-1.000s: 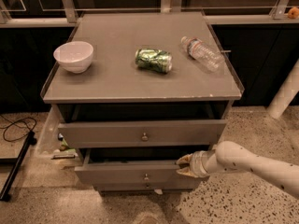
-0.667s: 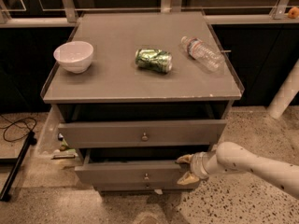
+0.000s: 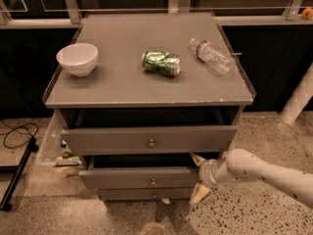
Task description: Open middle drawer
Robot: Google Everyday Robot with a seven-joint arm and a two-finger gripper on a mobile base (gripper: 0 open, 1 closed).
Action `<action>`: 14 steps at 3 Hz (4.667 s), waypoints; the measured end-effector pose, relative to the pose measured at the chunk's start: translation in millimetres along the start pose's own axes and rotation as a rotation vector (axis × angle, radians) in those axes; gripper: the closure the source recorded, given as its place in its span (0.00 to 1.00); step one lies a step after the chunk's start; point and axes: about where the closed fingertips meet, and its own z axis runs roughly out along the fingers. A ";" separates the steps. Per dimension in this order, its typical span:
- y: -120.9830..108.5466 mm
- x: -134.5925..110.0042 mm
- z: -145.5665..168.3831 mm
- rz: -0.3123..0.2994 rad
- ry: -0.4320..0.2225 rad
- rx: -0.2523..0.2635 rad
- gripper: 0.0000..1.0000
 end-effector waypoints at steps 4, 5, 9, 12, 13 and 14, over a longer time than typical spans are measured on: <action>18.0 5.5 16.8 -0.013 0.023 -0.062 0.43; 54.6 6.8 -8.3 -0.026 0.013 -0.070 0.65; 99.8 14.8 -42.9 -0.004 0.003 -0.041 0.38; 100.3 18.3 -36.9 -0.001 0.013 -0.047 0.00; 105.9 33.2 -18.2 0.035 0.029 -0.078 0.00; 116.7 42.6 -6.3 0.060 0.037 -0.105 0.00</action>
Offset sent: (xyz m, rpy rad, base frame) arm 0.0101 -0.0032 -0.0568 -0.0250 0.1014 -0.0205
